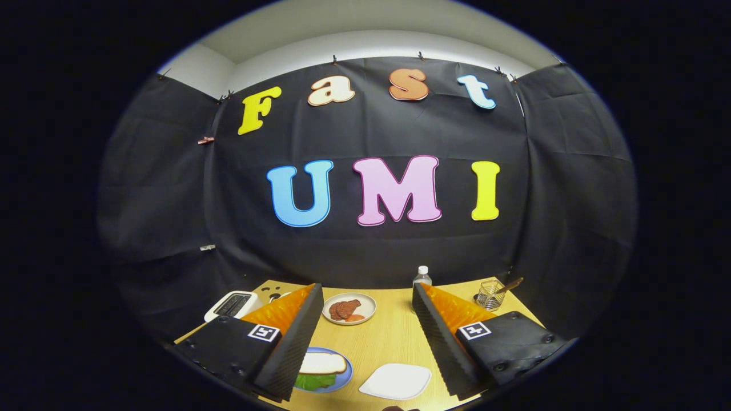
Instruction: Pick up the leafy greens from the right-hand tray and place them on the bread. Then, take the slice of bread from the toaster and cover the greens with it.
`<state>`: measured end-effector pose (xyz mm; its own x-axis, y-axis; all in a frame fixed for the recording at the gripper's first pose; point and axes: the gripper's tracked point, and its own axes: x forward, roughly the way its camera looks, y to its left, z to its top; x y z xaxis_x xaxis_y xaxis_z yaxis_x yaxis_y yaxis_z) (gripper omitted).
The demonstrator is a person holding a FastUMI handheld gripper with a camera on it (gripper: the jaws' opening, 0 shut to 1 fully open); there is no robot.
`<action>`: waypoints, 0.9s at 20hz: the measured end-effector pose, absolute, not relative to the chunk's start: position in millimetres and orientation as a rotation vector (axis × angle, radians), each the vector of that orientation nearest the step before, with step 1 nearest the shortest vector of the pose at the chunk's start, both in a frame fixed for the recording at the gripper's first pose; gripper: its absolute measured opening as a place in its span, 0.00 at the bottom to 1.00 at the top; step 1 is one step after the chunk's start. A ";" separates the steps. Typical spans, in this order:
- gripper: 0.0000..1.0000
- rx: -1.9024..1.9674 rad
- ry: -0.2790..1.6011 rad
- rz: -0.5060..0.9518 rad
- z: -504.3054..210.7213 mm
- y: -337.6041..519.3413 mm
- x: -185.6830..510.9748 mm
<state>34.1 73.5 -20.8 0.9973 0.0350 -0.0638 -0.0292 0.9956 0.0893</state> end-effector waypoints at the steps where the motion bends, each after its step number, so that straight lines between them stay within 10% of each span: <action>1: 0.97 0.088 0.068 0.033 -21.8 73.0 34.8; 18: 0.97 0.089 0.106 0.055 -35.1 61.6 40.7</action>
<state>40.7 61.6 -35.1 0.9929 0.0593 -0.1034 -0.0499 0.9946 0.0913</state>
